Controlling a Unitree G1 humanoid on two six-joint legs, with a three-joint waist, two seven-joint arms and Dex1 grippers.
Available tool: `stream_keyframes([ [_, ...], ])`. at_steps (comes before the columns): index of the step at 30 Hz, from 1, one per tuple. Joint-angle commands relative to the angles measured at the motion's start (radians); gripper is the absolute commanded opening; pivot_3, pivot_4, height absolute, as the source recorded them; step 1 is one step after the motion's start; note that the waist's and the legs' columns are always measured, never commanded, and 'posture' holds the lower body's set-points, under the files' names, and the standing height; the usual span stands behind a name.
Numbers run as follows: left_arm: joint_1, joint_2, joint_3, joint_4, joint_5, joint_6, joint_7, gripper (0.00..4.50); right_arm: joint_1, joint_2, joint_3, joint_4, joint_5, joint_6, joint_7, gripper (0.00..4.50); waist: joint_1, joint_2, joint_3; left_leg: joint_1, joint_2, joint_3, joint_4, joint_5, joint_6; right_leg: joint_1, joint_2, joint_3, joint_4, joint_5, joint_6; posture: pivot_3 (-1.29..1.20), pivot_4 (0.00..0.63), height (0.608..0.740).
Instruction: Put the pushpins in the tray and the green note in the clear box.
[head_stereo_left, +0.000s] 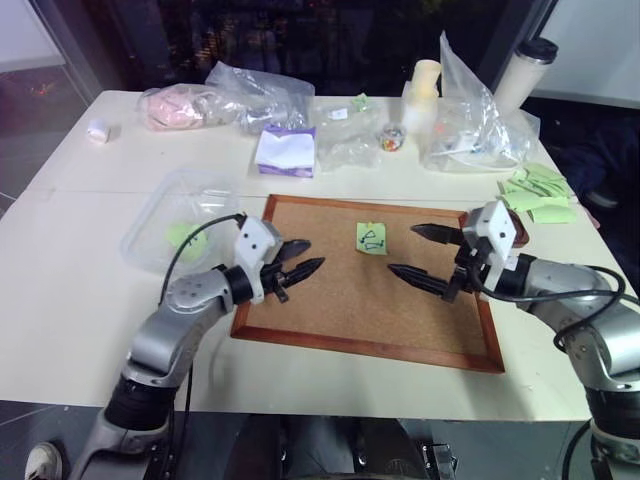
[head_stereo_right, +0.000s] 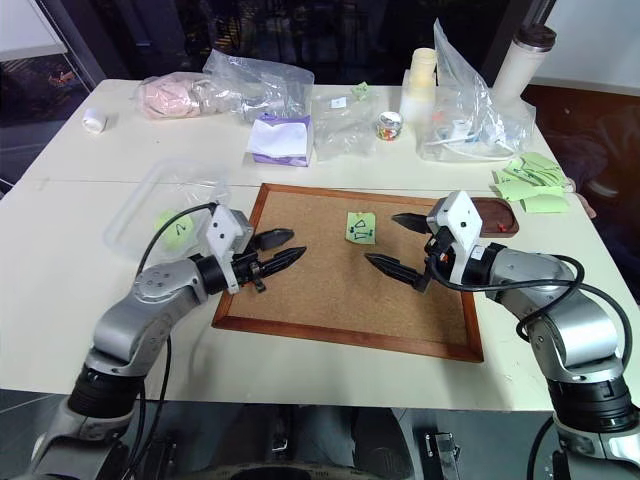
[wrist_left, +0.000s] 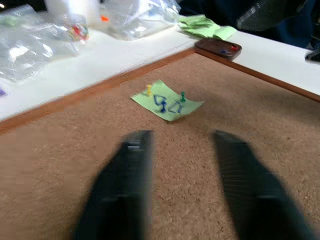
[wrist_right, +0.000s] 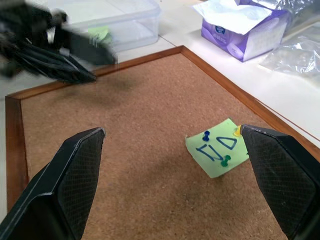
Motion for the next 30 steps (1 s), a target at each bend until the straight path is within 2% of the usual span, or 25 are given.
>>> stream_keyframes([
  [1,-0.034,-0.040,-0.041,0.069,0.055,-0.079,-0.006,0.04,-0.045,0.016,0.012,0.030,-0.017,-0.029,0.007,4.50,0.000,0.000,0.000,0.000,0.000,0.000,0.000,0.000,0.000,0.000,0.000,0.000,0.000,0.000,0.000,0.00,0.150,0.740],
  [6,-0.062,-0.110,-0.077,0.196,0.120,-0.150,0.016,0.04,-0.124,0.066,0.061,0.133,-0.058,-0.055,0.008,4.50,0.000,0.000,0.000,0.000,0.000,0.000,0.000,0.000,0.000,0.000,0.000,0.000,0.000,0.000,0.000,0.00,0.150,0.740],
  [9,-0.065,-0.147,-0.075,0.259,0.149,-0.188,0.030,0.04,-0.170,0.085,0.116,0.215,-0.133,-0.096,0.003,4.50,0.000,0.000,0.000,0.000,0.000,0.000,0.000,0.000,0.000,0.000,0.000,0.000,0.000,0.000,0.000,0.00,0.150,0.740],
  [12,-0.053,-0.171,-0.064,0.286,0.160,-0.209,0.044,0.04,-0.223,0.107,0.176,0.318,-0.219,-0.135,-0.013,4.50,0.000,0.000,0.000,0.000,0.000,0.000,0.000,0.000,0.000,0.000,0.000,0.000,0.000,0.000,0.000,0.00,0.150,0.740],
  [17,-0.026,-0.180,-0.060,0.297,0.168,-0.217,0.048,0.04,-0.330,0.193,0.180,0.506,-0.255,-0.136,-0.048,4.50,-0.002,0.001,0.000,0.000,0.000,0.001,0.000,0.000,0.000,0.000,0.000,0.000,0.001,0.000,0.000,0.00,0.150,0.740],
  [20,-0.018,-0.180,-0.056,0.289,0.173,-0.218,0.052,0.00,-0.376,0.219,0.187,0.584,-0.275,-0.147,-0.042,3.59,-0.002,0.001,-0.001,0.001,0.000,0.001,0.001,0.000,0.000,0.000,0.000,0.000,0.001,0.000,0.000,0.00,0.150,0.740],
  [23,-0.013,-0.180,-0.053,0.284,0.177,-0.219,0.056,0.00,-0.404,0.232,0.197,0.620,-0.296,-0.164,-0.030,2.07,-0.002,0.001,-0.001,0.000,0.000,0.001,0.000,0.000,0.000,0.000,0.000,0.000,0.001,0.000,0.000,0.00,0.150,0.740],
  [30,0.000,-0.185,-0.056,0.270,0.177,-0.213,0.069,0.00,-0.460,0.265,0.210,0.732,-0.355,-0.201,-0.033,2.07,-0.004,0.001,-0.001,0.000,0.000,0.001,0.000,0.000,0.000,0.000,0.000,0.000,0.001,0.000,0.000,0.00,0.150,0.740],
])
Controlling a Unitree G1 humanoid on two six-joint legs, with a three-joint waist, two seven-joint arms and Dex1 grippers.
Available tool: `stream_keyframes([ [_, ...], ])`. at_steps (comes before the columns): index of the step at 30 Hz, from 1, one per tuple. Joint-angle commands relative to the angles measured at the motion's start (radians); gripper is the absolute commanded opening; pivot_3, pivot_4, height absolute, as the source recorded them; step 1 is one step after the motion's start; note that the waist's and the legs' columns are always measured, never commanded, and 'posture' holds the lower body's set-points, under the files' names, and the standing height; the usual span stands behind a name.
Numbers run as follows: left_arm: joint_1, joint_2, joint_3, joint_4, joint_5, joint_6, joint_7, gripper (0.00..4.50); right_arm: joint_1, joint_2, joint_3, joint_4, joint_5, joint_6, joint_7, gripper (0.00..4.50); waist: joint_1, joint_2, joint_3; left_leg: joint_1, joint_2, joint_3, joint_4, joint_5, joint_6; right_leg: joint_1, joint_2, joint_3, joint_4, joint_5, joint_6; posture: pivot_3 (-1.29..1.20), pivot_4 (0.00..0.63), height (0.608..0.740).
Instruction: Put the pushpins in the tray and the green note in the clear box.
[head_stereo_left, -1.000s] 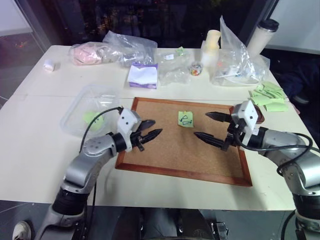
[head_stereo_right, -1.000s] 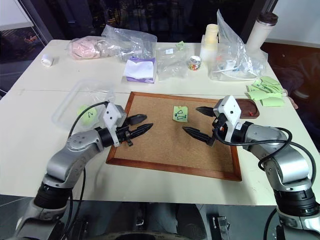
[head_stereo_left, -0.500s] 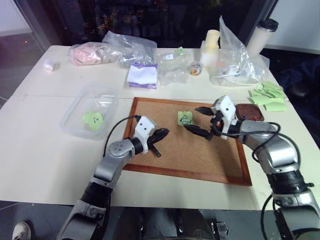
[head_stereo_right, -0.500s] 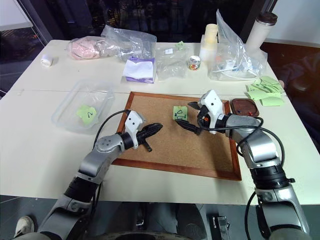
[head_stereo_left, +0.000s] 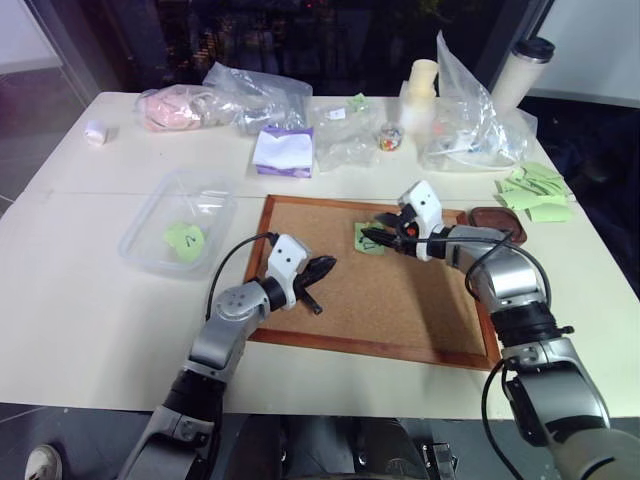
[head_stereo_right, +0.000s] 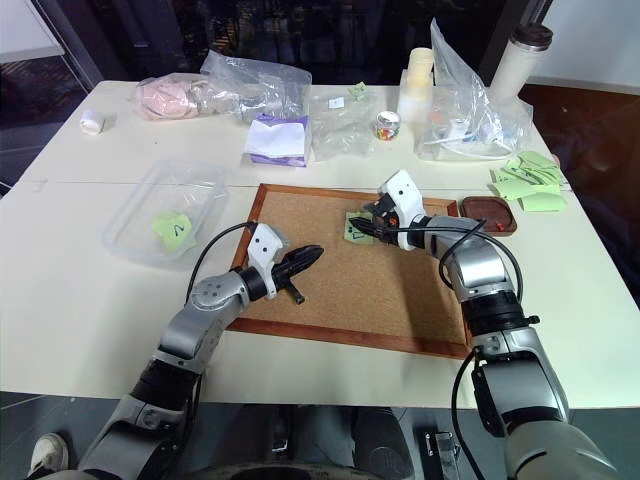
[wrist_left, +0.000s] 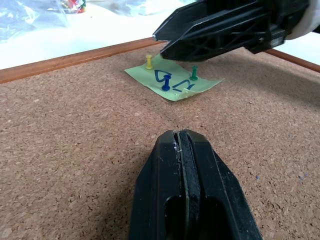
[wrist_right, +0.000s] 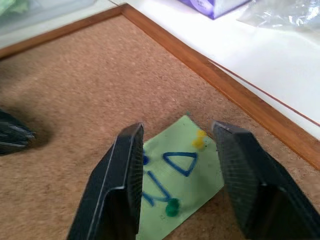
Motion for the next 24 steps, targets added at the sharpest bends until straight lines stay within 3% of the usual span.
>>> stream_keyframes([
  [1,0.025,-0.004,-0.001,-0.012,0.012,0.009,0.009,0.00,-0.038,0.017,-0.005,0.034,-0.020,-0.032,0.003,2.07,0.000,0.000,0.000,0.000,0.000,0.000,0.000,0.000,0.000,0.000,0.000,0.000,0.000,0.000,0.000,0.00,0.150,0.740],
  [15,0.049,-0.005,0.002,-0.034,0.014,0.017,0.022,0.00,-0.107,0.058,-0.009,0.227,-0.079,-0.130,0.038,2.07,-0.002,0.001,0.000,0.000,0.000,0.000,0.000,0.000,0.000,0.000,0.000,0.000,0.000,0.000,0.000,0.00,0.150,0.740],
  [19,0.054,-0.006,0.003,-0.036,0.015,0.025,0.031,0.00,-0.119,0.067,-0.013,0.246,-0.089,-0.142,0.040,0.24,-0.001,0.001,0.000,0.000,0.001,0.000,0.000,0.000,0.000,0.000,0.000,0.000,0.000,0.000,0.000,0.00,0.150,0.740],
  [20,0.055,-0.006,0.003,-0.037,0.015,0.030,0.032,0.00,-0.121,0.068,-0.014,0.249,-0.093,-0.147,0.037,0.03,-0.002,0.001,0.000,0.000,0.001,0.000,0.000,0.000,0.000,0.000,-0.001,0.000,0.000,0.000,0.000,0.00,0.150,0.740],
  [24,0.059,-0.005,-0.007,-0.046,0.013,0.057,0.028,0.00,-0.114,0.061,-0.023,0.182,-0.090,-0.126,0.033,0.03,-0.002,0.002,-0.001,0.000,0.001,0.000,0.000,0.000,0.000,0.000,0.000,0.000,0.000,0.000,0.000,0.00,0.150,0.740],
])
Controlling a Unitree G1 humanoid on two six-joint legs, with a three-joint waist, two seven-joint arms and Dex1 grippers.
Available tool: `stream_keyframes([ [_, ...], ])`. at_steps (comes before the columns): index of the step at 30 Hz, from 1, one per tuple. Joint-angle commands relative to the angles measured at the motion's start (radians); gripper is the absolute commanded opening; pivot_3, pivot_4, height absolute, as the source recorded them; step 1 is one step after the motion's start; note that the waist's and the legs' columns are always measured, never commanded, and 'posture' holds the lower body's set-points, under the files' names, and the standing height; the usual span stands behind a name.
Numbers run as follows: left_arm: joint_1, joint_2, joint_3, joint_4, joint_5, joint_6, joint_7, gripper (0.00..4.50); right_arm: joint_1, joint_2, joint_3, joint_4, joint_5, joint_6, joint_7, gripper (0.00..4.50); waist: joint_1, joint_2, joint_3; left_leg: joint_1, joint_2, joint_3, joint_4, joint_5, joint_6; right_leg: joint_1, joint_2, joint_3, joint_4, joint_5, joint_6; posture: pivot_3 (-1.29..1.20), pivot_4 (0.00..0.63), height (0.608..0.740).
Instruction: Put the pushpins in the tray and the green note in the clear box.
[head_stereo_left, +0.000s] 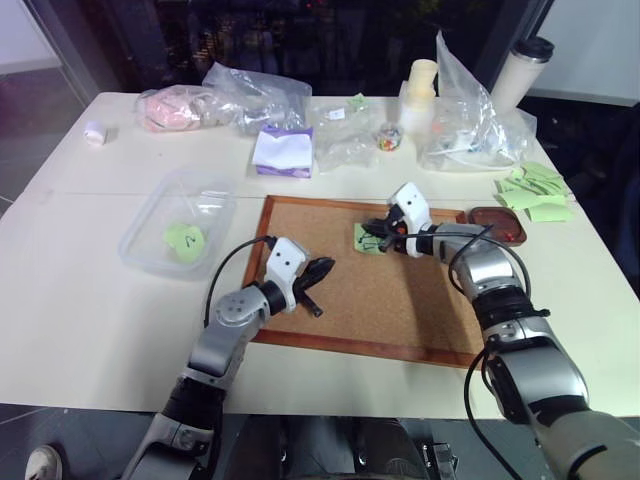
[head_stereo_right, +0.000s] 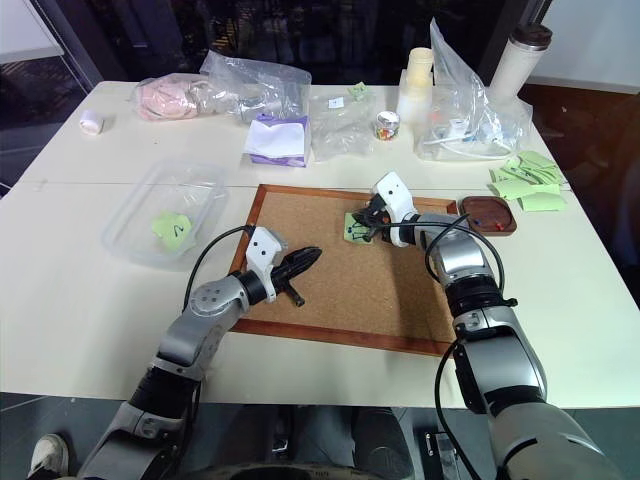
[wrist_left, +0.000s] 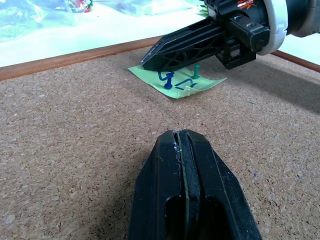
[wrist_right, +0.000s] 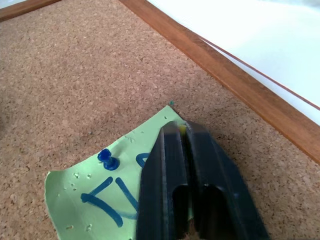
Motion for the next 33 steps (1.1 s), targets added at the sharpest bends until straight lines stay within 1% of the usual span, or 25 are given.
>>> stream_keyframes([
  [1,0.025,0.004,-0.011,-0.002,0.005,0.037,-0.006,0.00,-0.014,-0.008,-0.024,-0.098,0.008,0.007,-0.006,0.03,0.000,0.000,0.000,0.000,0.000,0.000,0.000,0.000,0.000,0.000,0.000,0.000,0.000,0.000,0.000,0.00,0.150,0.740],
  [8,0.012,0.004,-0.021,-0.003,0.014,0.055,-0.012,0.00,0.025,-0.049,-0.085,-0.298,0.051,0.124,-0.034,0.03,0.002,0.000,0.000,0.000,0.000,0.000,0.000,0.000,0.000,0.000,0.000,0.000,0.000,0.000,0.000,0.00,0.150,0.740],
  [12,0.011,0.002,-0.022,-0.002,0.014,0.065,-0.017,0.00,0.057,-0.079,-0.100,-0.397,0.046,0.157,-0.062,0.03,0.003,0.000,0.000,0.000,0.000,0.000,0.000,0.000,0.000,0.000,0.000,0.000,-0.001,0.000,0.000,0.00,0.150,0.740],
  [15,0.009,0.001,-0.024,0.000,0.019,0.061,-0.019,0.00,0.076,-0.091,-0.145,-0.448,0.066,0.191,-0.099,0.03,0.004,0.001,0.000,0.000,0.000,0.000,0.000,0.000,0.000,0.000,0.000,0.000,0.000,0.000,0.000,0.00,0.150,0.740],
  [17,0.008,0.003,-0.024,0.004,0.021,0.055,-0.023,0.00,0.085,-0.112,-0.198,-0.446,0.080,0.205,-0.135,0.03,0.003,0.001,0.000,0.000,0.000,0.000,0.000,0.000,0.000,0.000,-0.001,0.000,-0.001,0.000,0.000,0.00,0.150,0.740],
  [19,0.006,0.005,-0.025,0.006,0.024,0.047,-0.027,0.00,0.095,-0.166,-0.302,-0.371,0.092,0.209,-0.193,0.03,0.008,0.001,0.000,0.000,0.000,0.000,0.000,0.000,0.000,0.000,0.000,0.000,-0.001,0.000,0.000,0.00,0.150,0.740],
  [20,0.004,0.005,-0.027,0.007,0.028,0.041,-0.028,0.00,0.105,-0.203,-0.332,-0.309,0.075,0.170,-0.218,0.03,0.012,0.001,0.000,-0.001,0.000,0.000,0.000,0.000,0.000,0.000,-0.001,0.000,-0.001,0.000,0.000,0.00,0.150,0.740],
  [23,0.000,0.004,-0.029,0.010,0.031,0.035,-0.031,0.00,0.101,-0.248,-0.369,-0.191,0.063,0.111,-0.267,0.03,0.012,0.001,-0.001,0.000,-0.002,0.001,0.000,-0.001,0.002,0.001,-0.002,0.000,-0.003,0.000,0.000,0.00,0.150,0.740],
  [28,0.002,0.001,-0.030,0.013,0.032,0.030,-0.031,0.00,0.054,-0.287,-0.382,0.026,0.030,0.004,-0.310,0.03,-0.003,0.006,-0.003,0.002,-0.002,0.002,-0.001,0.000,0.001,0.001,-0.001,0.001,-0.001,0.000,0.000,0.00,0.150,0.740],
  [33,0.002,-0.002,-0.026,0.014,0.039,0.022,-0.028,0.00,0.037,-0.287,-0.369,0.156,0.016,-0.061,-0.313,0.03,0.001,0.007,-0.004,0.001,-0.002,0.002,0.000,0.000,0.001,0.001,-0.001,0.002,-0.001,0.000,0.000,0.00,0.150,0.740],
])
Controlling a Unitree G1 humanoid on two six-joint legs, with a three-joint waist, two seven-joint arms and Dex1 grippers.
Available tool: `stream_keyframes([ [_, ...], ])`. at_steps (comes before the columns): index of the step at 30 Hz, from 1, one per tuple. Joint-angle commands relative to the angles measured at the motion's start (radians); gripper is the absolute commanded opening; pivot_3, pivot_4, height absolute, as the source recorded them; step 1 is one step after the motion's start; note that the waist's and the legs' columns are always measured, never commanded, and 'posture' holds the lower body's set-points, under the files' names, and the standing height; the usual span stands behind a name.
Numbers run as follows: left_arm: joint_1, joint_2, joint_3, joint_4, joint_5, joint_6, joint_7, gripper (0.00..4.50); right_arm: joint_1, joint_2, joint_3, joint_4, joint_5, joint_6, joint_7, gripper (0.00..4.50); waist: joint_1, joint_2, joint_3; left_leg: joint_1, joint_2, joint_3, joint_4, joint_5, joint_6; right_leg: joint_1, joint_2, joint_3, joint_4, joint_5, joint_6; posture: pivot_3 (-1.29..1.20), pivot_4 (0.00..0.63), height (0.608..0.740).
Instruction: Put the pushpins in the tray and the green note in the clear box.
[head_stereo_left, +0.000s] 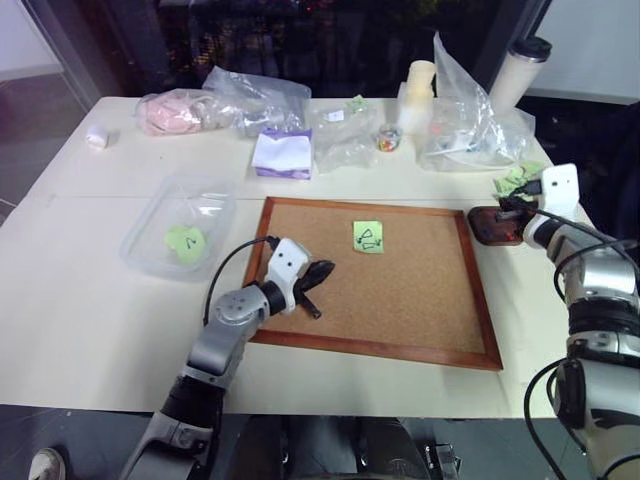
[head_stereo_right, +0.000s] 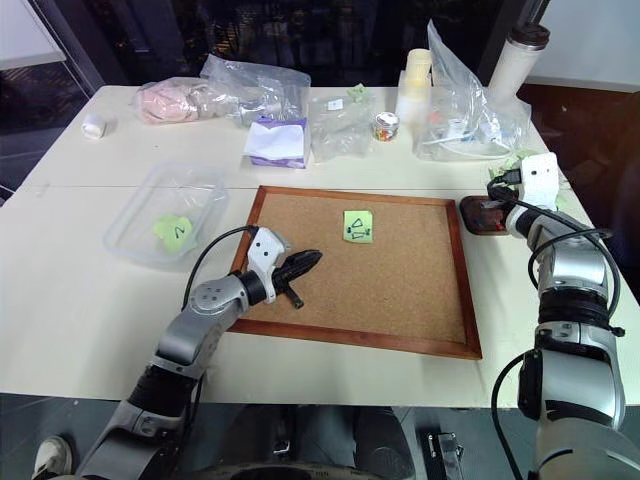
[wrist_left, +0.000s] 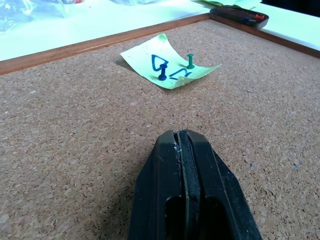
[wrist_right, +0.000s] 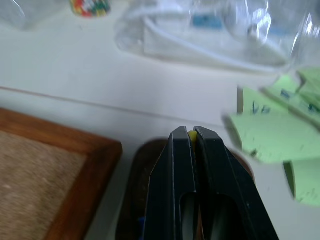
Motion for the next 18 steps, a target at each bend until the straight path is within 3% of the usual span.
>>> stream_keyframes([
  [1,0.012,-0.003,-0.013,0.013,0.010,0.003,-0.001,0.00,-0.040,-0.014,-0.004,0.055,-0.005,-0.060,-0.006,0.03,0.002,0.000,0.000,0.000,0.000,0.000,0.000,0.000,0.000,0.000,0.000,0.000,0.000,0.000,0.000,0.00,0.150,0.740],
  [8,0.008,-0.005,-0.009,0.018,0.021,-0.005,0.008,0.00,-0.047,0.002,0.016,0.130,-0.010,-0.097,-0.007,0.03,0.002,0.000,0.000,0.000,0.000,0.000,0.000,0.000,0.000,0.000,0.000,0.000,-0.001,0.000,0.000,0.00,0.150,0.740],
  [12,0.006,-0.002,-0.004,0.022,0.023,-0.010,0.006,0.00,-0.040,0.004,0.019,0.130,-0.006,-0.102,-0.006,1.35,0.002,0.000,0.000,0.000,0.000,0.000,0.000,0.000,0.000,0.000,0.000,0.000,-0.001,0.000,0.000,0.00,0.150,0.740],
  [18,0.009,-0.005,-0.003,0.019,0.022,-0.009,0.008,0.00,-0.032,-0.005,0.010,0.072,0.014,-0.080,-0.003,4.45,0.002,0.000,0.000,0.000,0.000,0.000,0.000,0.000,0.000,0.000,0.000,0.000,0.000,0.000,0.000,0.00,0.150,0.740],
])
